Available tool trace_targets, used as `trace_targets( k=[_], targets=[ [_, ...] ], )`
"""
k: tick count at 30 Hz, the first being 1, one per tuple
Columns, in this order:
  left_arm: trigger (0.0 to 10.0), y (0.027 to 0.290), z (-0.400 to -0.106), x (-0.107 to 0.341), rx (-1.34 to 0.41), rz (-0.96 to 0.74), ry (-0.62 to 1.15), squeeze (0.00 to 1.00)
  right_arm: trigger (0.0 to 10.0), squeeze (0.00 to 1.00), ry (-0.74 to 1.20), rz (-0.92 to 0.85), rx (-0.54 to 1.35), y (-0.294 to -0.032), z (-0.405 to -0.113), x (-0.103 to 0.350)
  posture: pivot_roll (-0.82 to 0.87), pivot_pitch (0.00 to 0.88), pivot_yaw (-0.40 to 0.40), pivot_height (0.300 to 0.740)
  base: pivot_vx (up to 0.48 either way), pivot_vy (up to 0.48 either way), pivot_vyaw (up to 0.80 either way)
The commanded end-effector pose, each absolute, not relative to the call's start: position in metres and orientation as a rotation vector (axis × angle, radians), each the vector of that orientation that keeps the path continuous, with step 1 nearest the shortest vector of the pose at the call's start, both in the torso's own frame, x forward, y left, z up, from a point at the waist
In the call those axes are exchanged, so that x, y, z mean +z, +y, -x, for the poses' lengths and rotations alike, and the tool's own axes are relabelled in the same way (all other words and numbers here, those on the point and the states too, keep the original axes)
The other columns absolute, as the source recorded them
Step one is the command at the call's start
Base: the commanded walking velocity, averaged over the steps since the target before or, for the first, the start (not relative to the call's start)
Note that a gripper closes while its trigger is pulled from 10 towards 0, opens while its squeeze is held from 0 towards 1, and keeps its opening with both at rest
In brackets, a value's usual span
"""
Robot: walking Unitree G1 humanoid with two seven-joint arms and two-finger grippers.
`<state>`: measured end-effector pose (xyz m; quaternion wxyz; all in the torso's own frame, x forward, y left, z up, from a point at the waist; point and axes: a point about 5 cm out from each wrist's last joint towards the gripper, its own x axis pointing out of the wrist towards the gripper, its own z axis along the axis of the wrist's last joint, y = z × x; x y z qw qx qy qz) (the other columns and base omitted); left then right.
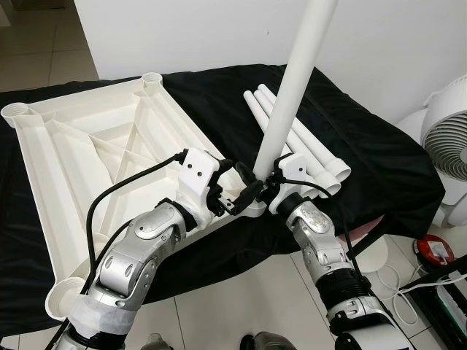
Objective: Building children table
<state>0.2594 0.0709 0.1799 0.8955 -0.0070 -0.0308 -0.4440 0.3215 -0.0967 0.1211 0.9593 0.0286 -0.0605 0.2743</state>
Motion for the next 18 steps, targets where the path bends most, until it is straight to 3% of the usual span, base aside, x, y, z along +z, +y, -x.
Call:
trace_targets(
  k=[1,8,18],
  targets=[
    [10.0,0.0657,-0.2555,0.1845,-0.975,0.002,-0.085,0.0,10.0,0.0,0.144,-0.087,0.474,-0.1086,-0.31,0.0704,0.02,0.04,-0.029,0.74,0.0,0.0,0.0],
    [10.0,0.0653,-0.2559,0.185,-0.976,0.001,-0.089,0.0,10.0,0.0,0.046,-0.032,0.411,-0.1085,-0.3074,0.0746,0.02,0.032,-0.032,0.74,0.0,0.0,0.0],
    [10.0,0.0649,-0.2558,0.1854,-0.982,-0.003,-0.094,0.0,10.0,0.0,0.036,-0.055,0.132,-0.1135,-0.3172,0.0784,0.03,0.016,-0.036,0.74,0.0,0.0,0.0]
  ],
)
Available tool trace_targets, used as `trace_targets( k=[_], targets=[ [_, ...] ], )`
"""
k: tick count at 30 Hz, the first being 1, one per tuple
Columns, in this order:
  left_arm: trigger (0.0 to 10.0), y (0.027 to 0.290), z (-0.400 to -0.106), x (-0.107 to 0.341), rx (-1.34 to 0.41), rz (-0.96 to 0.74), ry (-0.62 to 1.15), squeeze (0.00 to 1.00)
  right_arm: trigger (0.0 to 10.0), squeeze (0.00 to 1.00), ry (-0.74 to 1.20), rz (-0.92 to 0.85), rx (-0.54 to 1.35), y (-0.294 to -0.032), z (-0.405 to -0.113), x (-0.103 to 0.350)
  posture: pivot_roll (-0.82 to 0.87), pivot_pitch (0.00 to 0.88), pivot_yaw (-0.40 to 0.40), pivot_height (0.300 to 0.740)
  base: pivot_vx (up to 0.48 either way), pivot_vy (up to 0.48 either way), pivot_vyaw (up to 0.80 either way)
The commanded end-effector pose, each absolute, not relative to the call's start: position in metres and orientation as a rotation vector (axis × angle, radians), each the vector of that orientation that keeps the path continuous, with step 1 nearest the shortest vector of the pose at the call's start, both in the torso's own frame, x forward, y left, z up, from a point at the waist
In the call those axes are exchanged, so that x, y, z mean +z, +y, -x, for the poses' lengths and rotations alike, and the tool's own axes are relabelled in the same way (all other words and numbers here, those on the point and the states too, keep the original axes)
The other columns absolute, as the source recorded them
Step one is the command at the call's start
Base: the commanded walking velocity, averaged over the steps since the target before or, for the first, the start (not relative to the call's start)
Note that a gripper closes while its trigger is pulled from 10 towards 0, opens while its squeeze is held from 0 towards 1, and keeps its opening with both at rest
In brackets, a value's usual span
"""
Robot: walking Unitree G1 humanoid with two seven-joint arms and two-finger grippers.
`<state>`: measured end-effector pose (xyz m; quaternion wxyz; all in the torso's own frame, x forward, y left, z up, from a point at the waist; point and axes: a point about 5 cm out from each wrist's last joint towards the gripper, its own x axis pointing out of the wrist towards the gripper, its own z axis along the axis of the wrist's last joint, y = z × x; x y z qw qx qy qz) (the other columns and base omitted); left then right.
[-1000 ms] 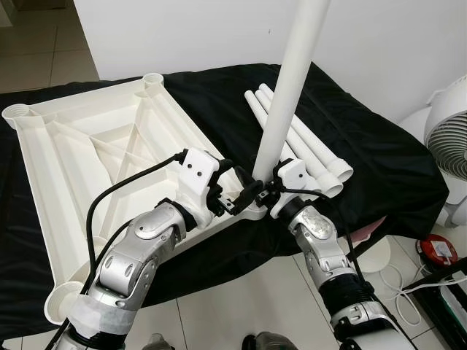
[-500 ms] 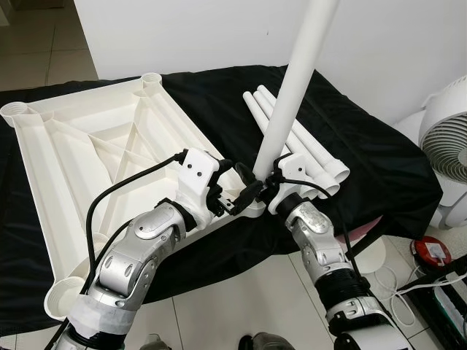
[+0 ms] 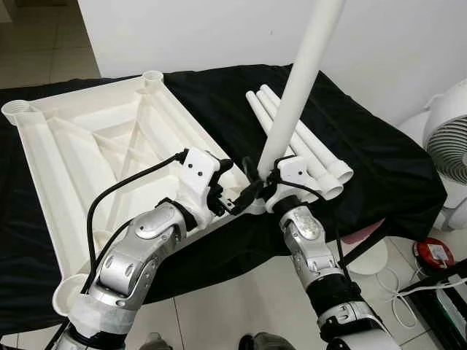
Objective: Building children table
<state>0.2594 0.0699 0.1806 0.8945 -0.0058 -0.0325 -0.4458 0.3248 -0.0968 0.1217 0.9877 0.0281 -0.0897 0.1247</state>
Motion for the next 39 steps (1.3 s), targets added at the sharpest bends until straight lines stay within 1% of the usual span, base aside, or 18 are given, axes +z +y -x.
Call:
trace_targets(
  k=[1,3,4,9,10,13,18,27,31,34,36,39],
  targets=[
    [10.0,0.065,-0.256,0.185,-0.983,-0.004,-0.094,0.0,10.0,0.0,0.041,-0.046,0.103,-0.115,-0.318,0.078,0.03,0.01,-0.036,0.74,0.0,0.0,0.0],
    [10.0,0.065,-0.256,0.185,-0.983,-0.004,-0.094,0.0,10.0,0.0,0.041,-0.046,0.103,-0.115,-0.318,0.078,0.03,0.01,-0.036,0.74,0.0,0.0,0.0],
    [10.0,0.065,-0.256,0.185,-0.984,-0.005,-0.094,0.0,10.0,0.0,0.047,-0.041,0.064,-0.116,-0.32,0.078,0.04,0.005,-0.039,0.74,0.0,0.0,0.0],
    [10.0,0.065,-0.255,0.185,-0.984,-0.004,-0.095,0.0,10.0,0.0,0.04,-0.028,0.023,-0.118,-0.322,0.079,0.04,0.003,-0.038,0.74,0.0,0.0,0.0],
    [10.0,0.064,-0.255,0.185,-0.986,-0.005,-0.095,0.0,10.0,0.0,0.039,-0.019,-0.033,-0.119,-0.322,0.079,0.04,0.0,-0.039,0.74,0.0,0.0,0.0],
    [10.0,0.064,-0.255,0.185,-0.986,-0.005,-0.095,0.0,10.0,0.0,0.04,-0.016,-0.053,-0.119,-0.322,0.079,0.04,0.0,-0.039,0.74,0.0,0.0,0.0],
    [10.0,0.064,-0.255,0.185,-0.988,-0.005,-0.095,0.0,10.0,0.0,0.059,-0.05,-0.116,-0.115,-0.322,0.076,0.04,0.0,-0.038,0.74,0.0,0.0,0.0],
    [10.0,0.064,-0.254,0.185,-0.989,-0.006,-0.095,0.0,10.0,0.0,0.004,-0.051,-0.084,-0.111,-0.323,0.083,0.04,0.0,-0.039,0.74,0.0,0.0,0.0],
    [10.0,0.064,-0.254,0.185,-0.989,-0.006,-0.095,0.0,10.0,0.0,-0.065,-0.08,-0.062,-0.111,-0.324,0.093,0.04,0.0,-0.039,0.74,0.0,0.0,0.0],
    [10.0,0.064,-0.254,0.185,-0.99,-0.005,-0.094,0.0,10.0,0.0,-0.11,-0.097,-0.067,-0.117,-0.326,0.101,0.04,0.0,-0.038,0.74,0.0,0.0,0.0],
    [10.0,0.064,-0.254,0.185,-0.992,-0.005,-0.093,0.0,10.0,0.0,-0.111,-0.09,-0.086,-0.124,-0.328,0.102,0.04,0.0,-0.038,0.74,0.0,0.0,0.0],
    [10.0,0.064,-0.254,0.185,-0.991,-0.004,-0.093,0.0,10.0,0.0,-0.11,-0.088,-0.096,-0.127,-0.329,0.102,0.04,0.003,-0.038,0.74,0.0,0.0,0.0]
  ],
)
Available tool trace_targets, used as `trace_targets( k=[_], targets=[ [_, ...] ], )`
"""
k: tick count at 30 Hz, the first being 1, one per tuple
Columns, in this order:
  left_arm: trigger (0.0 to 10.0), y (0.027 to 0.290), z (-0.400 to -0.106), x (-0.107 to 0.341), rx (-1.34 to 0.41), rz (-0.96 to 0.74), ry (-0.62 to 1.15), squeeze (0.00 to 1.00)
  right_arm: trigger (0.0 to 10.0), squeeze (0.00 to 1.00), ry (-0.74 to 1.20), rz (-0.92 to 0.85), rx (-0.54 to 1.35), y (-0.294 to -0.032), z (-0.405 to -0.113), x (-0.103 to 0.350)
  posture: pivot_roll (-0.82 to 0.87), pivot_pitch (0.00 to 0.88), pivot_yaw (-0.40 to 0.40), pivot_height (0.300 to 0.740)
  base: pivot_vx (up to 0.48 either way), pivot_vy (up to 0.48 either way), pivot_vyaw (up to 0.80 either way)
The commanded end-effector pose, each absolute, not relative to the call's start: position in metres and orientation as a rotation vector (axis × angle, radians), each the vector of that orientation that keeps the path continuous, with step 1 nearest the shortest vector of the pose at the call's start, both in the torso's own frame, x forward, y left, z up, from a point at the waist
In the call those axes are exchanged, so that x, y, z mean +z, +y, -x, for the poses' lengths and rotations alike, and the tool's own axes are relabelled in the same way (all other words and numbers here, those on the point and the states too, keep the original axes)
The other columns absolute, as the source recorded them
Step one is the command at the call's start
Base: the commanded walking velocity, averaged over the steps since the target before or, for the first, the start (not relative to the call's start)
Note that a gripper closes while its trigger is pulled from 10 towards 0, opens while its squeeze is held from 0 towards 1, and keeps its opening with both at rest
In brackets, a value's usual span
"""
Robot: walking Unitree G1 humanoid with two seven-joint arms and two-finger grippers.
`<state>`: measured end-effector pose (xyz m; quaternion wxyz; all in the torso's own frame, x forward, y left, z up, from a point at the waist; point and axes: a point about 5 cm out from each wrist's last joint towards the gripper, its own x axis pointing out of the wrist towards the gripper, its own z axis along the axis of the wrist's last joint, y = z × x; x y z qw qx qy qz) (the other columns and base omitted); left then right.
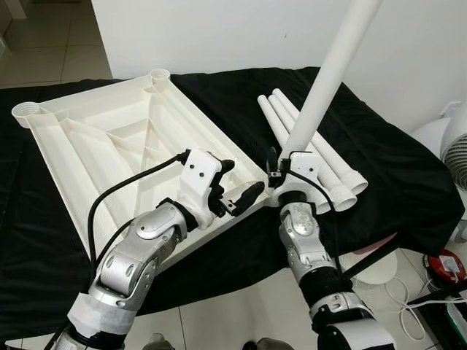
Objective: Building children table
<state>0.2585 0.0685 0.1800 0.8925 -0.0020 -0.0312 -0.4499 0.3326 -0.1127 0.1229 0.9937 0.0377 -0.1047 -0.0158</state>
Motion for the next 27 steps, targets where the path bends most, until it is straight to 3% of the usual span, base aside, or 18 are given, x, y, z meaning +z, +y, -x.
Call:
trace_targets(
  k=[1,12,13,22,23,27],
  targets=[
    [10.0,0.064,-0.254,0.185,-0.991,-0.004,-0.093,0.0,10.0,0.0,-0.11,-0.088,-0.096,-0.127,-0.329,0.102,0.04,0.003,-0.038,0.74,0.0,0.0,0.0],
    [10.0,0.063,-0.254,0.185,-0.989,-0.002,-0.093,0.0,10.0,0.0,-0.105,-0.091,-0.091,-0.124,-0.328,0.1,0.04,0.002,-0.039,0.74,0.0,0.0,0.0],
    [10.0,0.063,-0.254,0.185,-0.988,-0.001,-0.093,0.0,10.0,1.0,-0.113,-0.105,-0.075,-0.123,-0.328,0.1,0.04,0.003,-0.04,0.74,0.0,0.0,0.0],
    [10.0,0.063,-0.254,0.185,-0.989,0.0,-0.093,0.0,10.0,1.0,-0.178,-0.154,0.017,-0.12,-0.326,0.11,0.04,0.004,-0.039,0.74,0.0,0.0,0.0],
    [10.0,0.063,-0.254,0.185,-0.99,0.0,-0.093,0.0,10.0,0.0,-0.19,-0.161,0.054,-0.119,-0.327,0.113,0.04,0.005,-0.039,0.74,0.0,0.0,0.0],
    [10.0,0.062,-0.254,0.185,-0.994,-0.001,-0.093,0.0,10.0,0.0,-0.196,-0.148,0.109,-0.119,-0.329,0.117,0.03,0.009,-0.037,0.74,0.0,0.0,0.0]
  ],
)
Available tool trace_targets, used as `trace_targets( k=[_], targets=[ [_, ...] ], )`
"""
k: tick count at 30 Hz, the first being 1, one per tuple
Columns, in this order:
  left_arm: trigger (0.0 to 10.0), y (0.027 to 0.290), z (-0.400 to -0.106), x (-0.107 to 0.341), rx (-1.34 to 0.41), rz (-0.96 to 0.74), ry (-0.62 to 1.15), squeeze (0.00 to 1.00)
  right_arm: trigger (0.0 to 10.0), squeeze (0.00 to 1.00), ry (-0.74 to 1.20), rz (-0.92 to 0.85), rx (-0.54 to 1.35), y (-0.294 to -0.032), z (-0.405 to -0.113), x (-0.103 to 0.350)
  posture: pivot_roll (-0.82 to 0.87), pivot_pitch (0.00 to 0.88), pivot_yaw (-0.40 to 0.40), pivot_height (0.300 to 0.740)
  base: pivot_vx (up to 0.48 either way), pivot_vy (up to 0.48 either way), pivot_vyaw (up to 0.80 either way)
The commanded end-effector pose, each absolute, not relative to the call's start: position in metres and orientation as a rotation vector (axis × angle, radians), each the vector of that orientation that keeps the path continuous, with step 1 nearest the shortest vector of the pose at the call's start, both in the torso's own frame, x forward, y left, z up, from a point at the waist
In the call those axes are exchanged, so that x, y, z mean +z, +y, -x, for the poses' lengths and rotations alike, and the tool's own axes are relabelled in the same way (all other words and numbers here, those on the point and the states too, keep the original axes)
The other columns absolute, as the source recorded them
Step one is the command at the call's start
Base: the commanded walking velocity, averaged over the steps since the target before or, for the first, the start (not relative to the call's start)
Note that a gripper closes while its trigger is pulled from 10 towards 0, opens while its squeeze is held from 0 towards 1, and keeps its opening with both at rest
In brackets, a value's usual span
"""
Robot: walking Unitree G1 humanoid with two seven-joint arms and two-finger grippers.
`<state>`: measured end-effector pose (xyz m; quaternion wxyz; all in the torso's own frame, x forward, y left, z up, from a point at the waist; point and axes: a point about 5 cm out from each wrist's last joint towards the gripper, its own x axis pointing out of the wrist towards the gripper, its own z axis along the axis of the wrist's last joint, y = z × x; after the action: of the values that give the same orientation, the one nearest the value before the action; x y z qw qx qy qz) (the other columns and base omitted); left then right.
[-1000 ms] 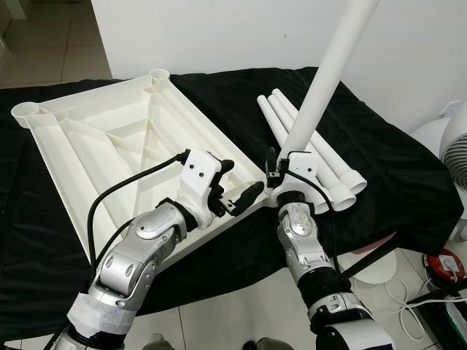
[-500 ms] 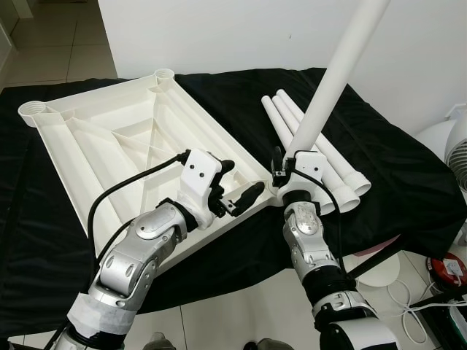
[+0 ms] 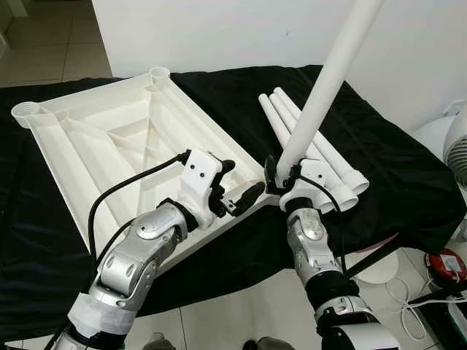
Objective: Building children table
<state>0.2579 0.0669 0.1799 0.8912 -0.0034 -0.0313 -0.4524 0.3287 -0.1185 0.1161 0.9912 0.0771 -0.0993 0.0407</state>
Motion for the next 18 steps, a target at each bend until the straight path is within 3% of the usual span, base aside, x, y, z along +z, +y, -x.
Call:
trace_targets(
  k=[1,11,18],
  targets=[
    [10.0,0.062,-0.254,0.185,-0.994,-0.001,-0.093,0.0,10.0,0.0,-0.196,-0.148,0.109,-0.119,-0.329,0.117,0.03,0.009,-0.037,0.74,0.0,0.0,0.0],
    [10.0,0.056,-0.253,0.165,-1.014,-0.074,0.012,0.0,10.0,0.0,-0.172,0.01,0.316,-0.142,-0.331,0.12,0.02,0.013,-0.032,0.74,0.0,0.0,0.0],
    [10.0,0.052,-0.264,0.148,-0.897,-0.114,0.086,0.0,10.0,0.0,-0.161,0.035,0.421,-0.158,-0.335,0.129,0.01,0.013,-0.024,0.74,0.0,0.0,0.0]
  ],
)
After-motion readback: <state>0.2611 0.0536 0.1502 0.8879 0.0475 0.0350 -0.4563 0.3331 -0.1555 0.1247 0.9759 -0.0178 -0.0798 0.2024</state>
